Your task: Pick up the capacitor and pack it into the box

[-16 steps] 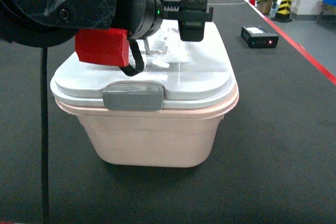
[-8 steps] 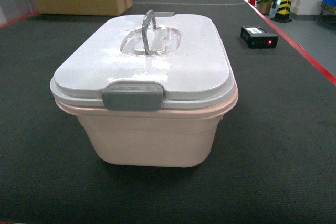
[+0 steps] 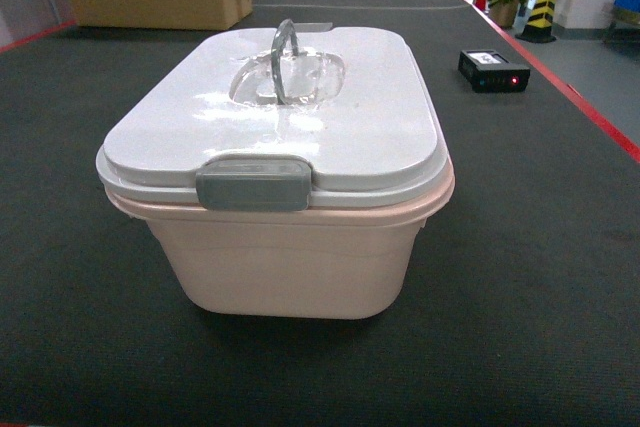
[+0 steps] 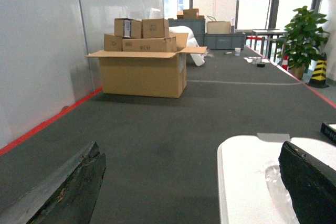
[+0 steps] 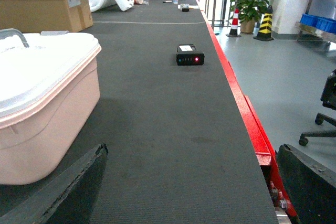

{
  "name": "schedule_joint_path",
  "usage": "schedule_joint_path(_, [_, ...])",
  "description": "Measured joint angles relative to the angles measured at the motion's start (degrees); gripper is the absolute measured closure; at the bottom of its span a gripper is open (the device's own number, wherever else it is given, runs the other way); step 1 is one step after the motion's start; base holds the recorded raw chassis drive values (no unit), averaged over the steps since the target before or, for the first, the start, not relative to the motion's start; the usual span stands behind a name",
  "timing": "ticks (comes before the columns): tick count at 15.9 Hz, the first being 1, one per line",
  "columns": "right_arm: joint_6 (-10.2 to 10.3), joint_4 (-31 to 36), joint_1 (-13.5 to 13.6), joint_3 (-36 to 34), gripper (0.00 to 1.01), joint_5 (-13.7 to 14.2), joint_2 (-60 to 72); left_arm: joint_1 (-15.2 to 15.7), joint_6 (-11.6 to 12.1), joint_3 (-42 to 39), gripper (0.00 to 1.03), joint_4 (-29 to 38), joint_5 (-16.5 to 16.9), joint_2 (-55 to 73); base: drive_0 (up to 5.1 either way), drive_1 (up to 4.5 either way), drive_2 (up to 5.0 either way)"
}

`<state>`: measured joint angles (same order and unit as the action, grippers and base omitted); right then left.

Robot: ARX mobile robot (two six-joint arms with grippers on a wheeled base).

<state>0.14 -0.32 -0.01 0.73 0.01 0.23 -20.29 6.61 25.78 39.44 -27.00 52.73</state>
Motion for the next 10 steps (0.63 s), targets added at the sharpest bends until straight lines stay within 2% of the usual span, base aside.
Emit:
schedule_joint_path(5, [0.0, 0.0, 0.0, 0.0, 0.03, 0.0, 0.0, 1.51, 1.33, -5.92, 0.05, -3.76, -1.03, -9.53, 0.0, 0.0, 0.0])
schedule_joint_path(10, [0.0, 0.0, 0.0, 0.0, 0.03, 0.0, 0.0, 2.99, 1.36, -9.4, 0.05, -7.39, -1.31, -17.38, 0.0, 0.0, 0.0])
